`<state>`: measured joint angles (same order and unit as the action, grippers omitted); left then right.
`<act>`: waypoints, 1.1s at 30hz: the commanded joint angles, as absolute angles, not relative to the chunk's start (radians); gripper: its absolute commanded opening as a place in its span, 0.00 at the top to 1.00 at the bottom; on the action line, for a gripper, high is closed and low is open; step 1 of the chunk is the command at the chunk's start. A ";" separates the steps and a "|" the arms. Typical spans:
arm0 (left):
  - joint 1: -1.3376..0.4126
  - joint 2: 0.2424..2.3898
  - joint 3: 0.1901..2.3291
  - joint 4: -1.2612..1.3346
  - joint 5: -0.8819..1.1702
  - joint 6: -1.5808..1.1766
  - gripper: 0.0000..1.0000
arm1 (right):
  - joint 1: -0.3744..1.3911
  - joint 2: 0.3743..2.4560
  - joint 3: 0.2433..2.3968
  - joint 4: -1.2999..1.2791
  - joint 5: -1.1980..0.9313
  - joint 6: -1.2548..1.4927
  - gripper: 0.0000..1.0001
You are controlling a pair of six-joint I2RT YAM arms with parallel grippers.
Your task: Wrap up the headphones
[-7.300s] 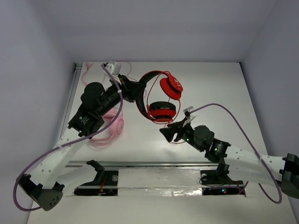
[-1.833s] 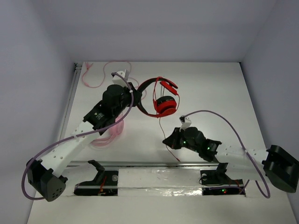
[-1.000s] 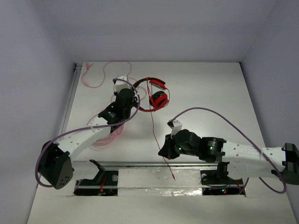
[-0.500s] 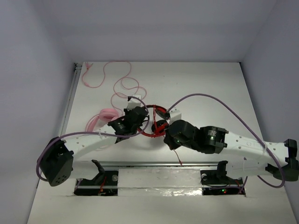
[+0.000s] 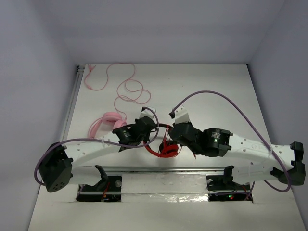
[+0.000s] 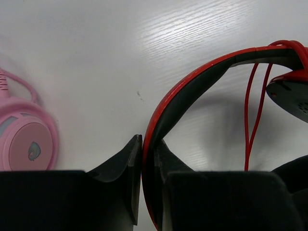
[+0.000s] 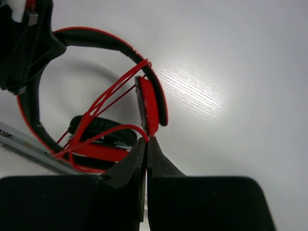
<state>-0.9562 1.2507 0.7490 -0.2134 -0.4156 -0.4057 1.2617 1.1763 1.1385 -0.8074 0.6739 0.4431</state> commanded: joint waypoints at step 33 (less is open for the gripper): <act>-0.842 0.911 0.802 0.051 0.184 -0.305 1.00 | 1.056 0.908 0.917 -0.341 0.516 0.403 1.00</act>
